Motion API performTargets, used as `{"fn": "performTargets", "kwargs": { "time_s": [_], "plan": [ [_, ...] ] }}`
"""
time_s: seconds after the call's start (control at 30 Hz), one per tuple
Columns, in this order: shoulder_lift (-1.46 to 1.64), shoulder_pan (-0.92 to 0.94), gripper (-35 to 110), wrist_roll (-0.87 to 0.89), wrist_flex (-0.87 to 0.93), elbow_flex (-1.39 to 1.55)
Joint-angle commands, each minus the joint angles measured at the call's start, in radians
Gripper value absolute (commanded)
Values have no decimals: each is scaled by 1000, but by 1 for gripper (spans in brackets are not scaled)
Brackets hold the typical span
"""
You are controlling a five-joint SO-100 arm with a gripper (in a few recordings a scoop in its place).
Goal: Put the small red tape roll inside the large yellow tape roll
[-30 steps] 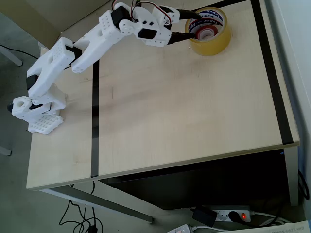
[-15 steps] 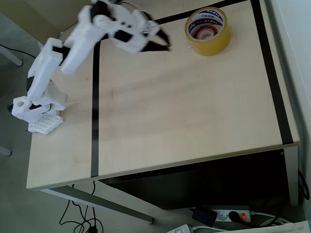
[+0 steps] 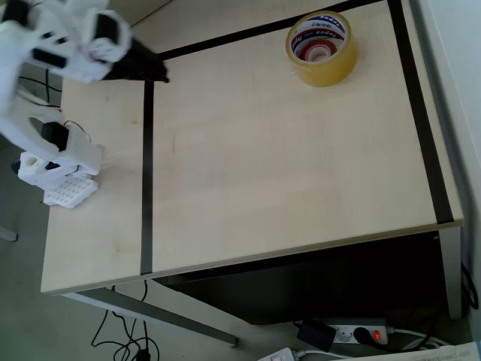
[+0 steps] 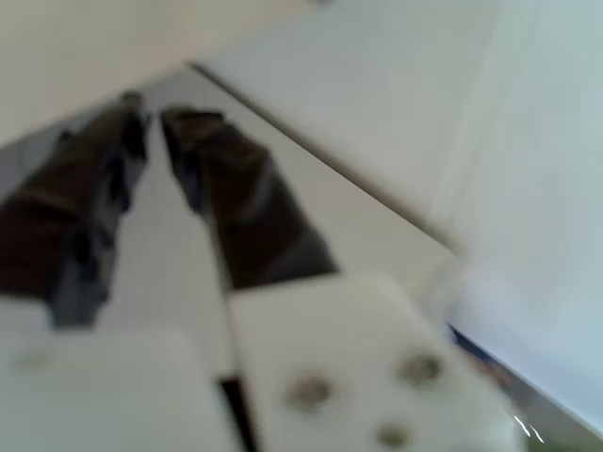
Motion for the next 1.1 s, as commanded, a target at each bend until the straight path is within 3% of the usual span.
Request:
{"fn": "performTargets", "kwargs": {
  "time_s": [0.0, 0.17, 0.5, 0.63, 1.07],
  "plan": [
    [440, -8, 0, 29, -359, 666],
    [595, -34, 0, 34, -618, 1037],
    [660, -26, 1, 34, -770, 1318],
    [811, -26, 0, 34, -782, 1448],
    [1476, -66, 0, 37, -520, 1848]
  ]
}}
